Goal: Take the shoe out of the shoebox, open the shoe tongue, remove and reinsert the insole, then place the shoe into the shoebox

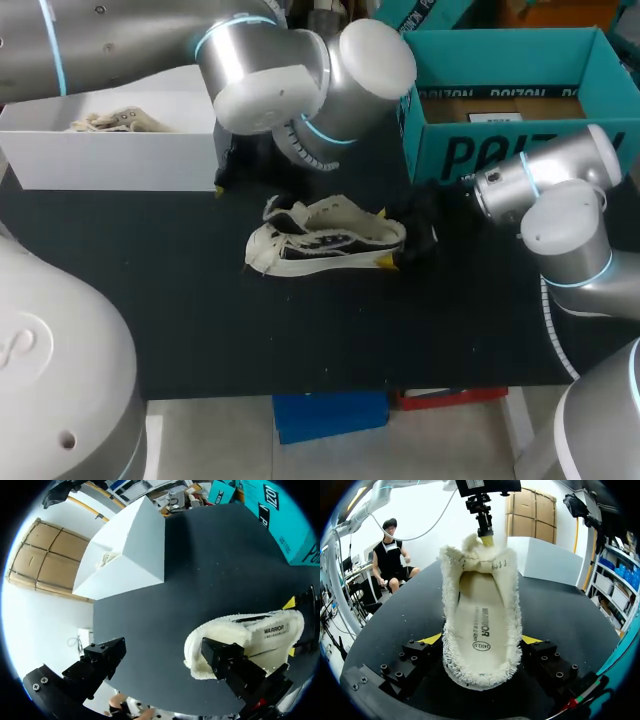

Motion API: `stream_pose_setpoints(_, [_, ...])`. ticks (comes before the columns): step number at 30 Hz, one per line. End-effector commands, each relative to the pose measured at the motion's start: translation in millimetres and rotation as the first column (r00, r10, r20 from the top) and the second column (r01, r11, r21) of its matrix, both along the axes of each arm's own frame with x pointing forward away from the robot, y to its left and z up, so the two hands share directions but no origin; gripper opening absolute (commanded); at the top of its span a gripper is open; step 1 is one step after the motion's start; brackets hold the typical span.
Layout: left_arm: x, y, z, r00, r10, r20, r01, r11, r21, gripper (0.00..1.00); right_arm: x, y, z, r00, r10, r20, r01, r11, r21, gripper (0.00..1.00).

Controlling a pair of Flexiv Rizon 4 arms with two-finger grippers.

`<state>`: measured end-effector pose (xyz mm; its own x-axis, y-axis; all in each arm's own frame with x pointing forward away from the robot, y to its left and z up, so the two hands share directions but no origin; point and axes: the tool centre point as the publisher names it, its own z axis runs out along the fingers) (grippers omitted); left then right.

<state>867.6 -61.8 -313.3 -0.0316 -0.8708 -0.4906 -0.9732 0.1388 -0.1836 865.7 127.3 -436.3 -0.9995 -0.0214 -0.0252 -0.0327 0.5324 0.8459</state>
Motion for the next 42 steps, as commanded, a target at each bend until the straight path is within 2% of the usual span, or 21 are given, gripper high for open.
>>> stream_pose_setpoints(1, [-12.4,15,35,0.978,-0.209,-0.023,0.202,0.965,-0.17,1.0,0.5,-1,-2,1.0,-0.001,-0.001,0.001,1.0,-0.001,0.0])
stream_pose_setpoints(3, [-12.9,12,41,0.957,-0.287,-0.045,0.272,0.939,-0.212,1.0,0.5,-1,-2,1.0,-0.001,-0.001,0.001,1.0,-0.001,0.0])
stream_pose_setpoints(5, [-11.9,7,49,0.894,-0.428,-0.131,0.375,0.876,-0.302,1.0,0.5,-1,-2,1.0,-0.001,-0.001,0.001,1.0,-0.001,0.0])
stream_pose_setpoints(6, [-12.8,4,52,0.836,-0.521,-0.175,0.448,0.831,-0.33,1.0,0.5,-1,-2,1.0,-0.001,-0.001,0.001,1.0,-0.001,0.0])
stream_pose_setpoints(8, [-17.1,-3,56,0.684,-0.687,-0.245,0.567,0.711,-0.416,1.0,0.5,-1,-2,1.0,-0.001,-0.001,0.001,1.0,-0.001,0.0])
stream_pose_setpoints(10, [-23.6,-10,59,0.441,-0.851,-0.284,0.68,0.523,-0.514,0.98,0.5,-1,-2,1.0,-0.001,-0.001,0.001,1.0,-0.001,0.0])
stream_pose_setpoints(11, [-25.0,-13,59,0.371,-0.879,-0.299,0.696,0.476,-0.538,0.87,0.5,-1,-2,1.0,-0.001,-0.001,0.001,1.0,-0.001,0.0])
stream_pose_setpoints(12, [-27.5,-18,59,0.21,-0.928,-0.308,0.699,0.363,-0.616,0.39,0.5,-1,-2,1.0,-0.001,-0.001,0.001,1.0,-0.001,0.0])
stream_pose_setpoints(13, [-27.4,-21,60,0.175,-0.934,-0.311,0.698,0.34,-0.63,0.17,0.5,-1,-2,1.0,-0.001,-0.001,0.001,1.0,-0.001,0.0])
stream_pose_setpoints(14, [-25.3,-29,59,0.141,-0.939,-0.313,0.696,0.319,-0.643,0.0,0.5,-1,-2,1.0,-0.001,-0.001,0.001,1.0,-0.001,0.0])
stream_pose_setpoints(17, [-20.0,-51,59,0.043,-0.948,-0.314,0.672,0.26,-0.693,0.0,0.5,-1,-2,1.0,-0.001,-0.001,0.001,1.0,-0.001,0.0])
stream_pose_setpoints(18, [-17.5,-62,57,0.04,-0.938,-0.344,0.678,0.278,-0.681,0.0,0.5,-1,-2,1.0,-0.001,-0.001,0.001,1.0,-0.001,0.0])
stream_pose_setpoints(35, [-17.5,-62,57,0.04,-0.938,-0.344,0.678,0.278,-0.681,0.0,0.5,-1,-2,1.0,-0.001,-0.001,0.001,1.0,-0.001,0.0])
stream_pose_setpoints(37, [-18.1,-63,55,0.009,-0.963,-0.268,0.686,0.201,-0.7,0.0,0.5,-1,-2,1.0,-0.001,-0.001,0.001,1.0,-0.001,0.0])
stream_pose_setpoints(39, [-16.3,-66,57,0.017,-0.981,-0.195,0.684,0.154,-0.713,0.0,0.5,-1,-2,1.0,-0.001,-0.001,0.001,1.0,-0.001,0.0])
stream_pose_setpoints(42, [-12.8,-72,58,0.036,-0.987,-0.156,0.701,0.136,-0.7,0.0,0.5,-1,-2,1.0,-0.001,-0.001,0.001,1.0,-0.001,0.0])
